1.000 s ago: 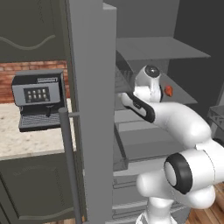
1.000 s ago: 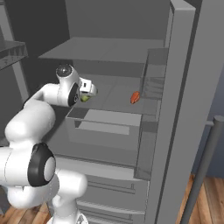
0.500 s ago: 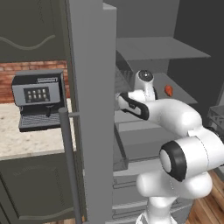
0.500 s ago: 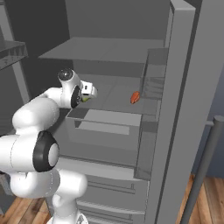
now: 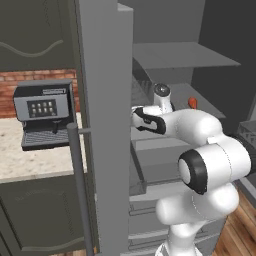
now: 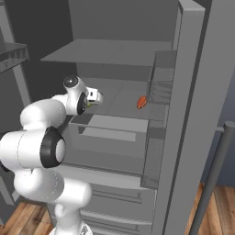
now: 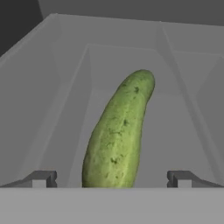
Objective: Gather the cucumber and sweet potato from the fridge and place them on a tray on the dining counter. Then gather the steak and chicken drumstick from the fridge and place them on the other tray.
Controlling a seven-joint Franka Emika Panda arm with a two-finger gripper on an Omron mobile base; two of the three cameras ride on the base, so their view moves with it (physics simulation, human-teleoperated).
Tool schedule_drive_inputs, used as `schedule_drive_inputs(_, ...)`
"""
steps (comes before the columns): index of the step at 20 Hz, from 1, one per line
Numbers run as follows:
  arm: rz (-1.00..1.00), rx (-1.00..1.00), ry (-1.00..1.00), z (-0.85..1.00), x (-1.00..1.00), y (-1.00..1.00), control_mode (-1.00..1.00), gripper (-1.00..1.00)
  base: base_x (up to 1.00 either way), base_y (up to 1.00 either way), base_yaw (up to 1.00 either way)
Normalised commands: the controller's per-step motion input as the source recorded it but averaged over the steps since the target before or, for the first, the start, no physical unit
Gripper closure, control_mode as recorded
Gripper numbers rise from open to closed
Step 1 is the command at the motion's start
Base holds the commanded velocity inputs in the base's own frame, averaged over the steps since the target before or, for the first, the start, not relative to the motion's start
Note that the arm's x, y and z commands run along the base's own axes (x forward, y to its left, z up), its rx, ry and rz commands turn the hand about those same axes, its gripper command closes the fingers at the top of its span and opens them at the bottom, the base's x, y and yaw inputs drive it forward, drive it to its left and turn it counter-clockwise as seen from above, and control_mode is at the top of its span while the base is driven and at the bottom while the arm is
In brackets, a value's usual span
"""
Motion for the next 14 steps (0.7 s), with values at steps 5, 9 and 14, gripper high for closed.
schedule_drive_inputs(5,0.0,0.0,0.0,-0.04,0.25,0.0,-1.0,-1.0,0.0,0.0,0.0)
schedule_drive_inputs(9,0.0,0.0,0.0,-0.13,0.23,0.0,-1.0,-1.0,0.0,0.0,0.0)
schedule_drive_inputs(14,0.0,0.0,0.0,-0.3,0.16,0.0,-1.0,-1.0,0.0,0.0,0.0)
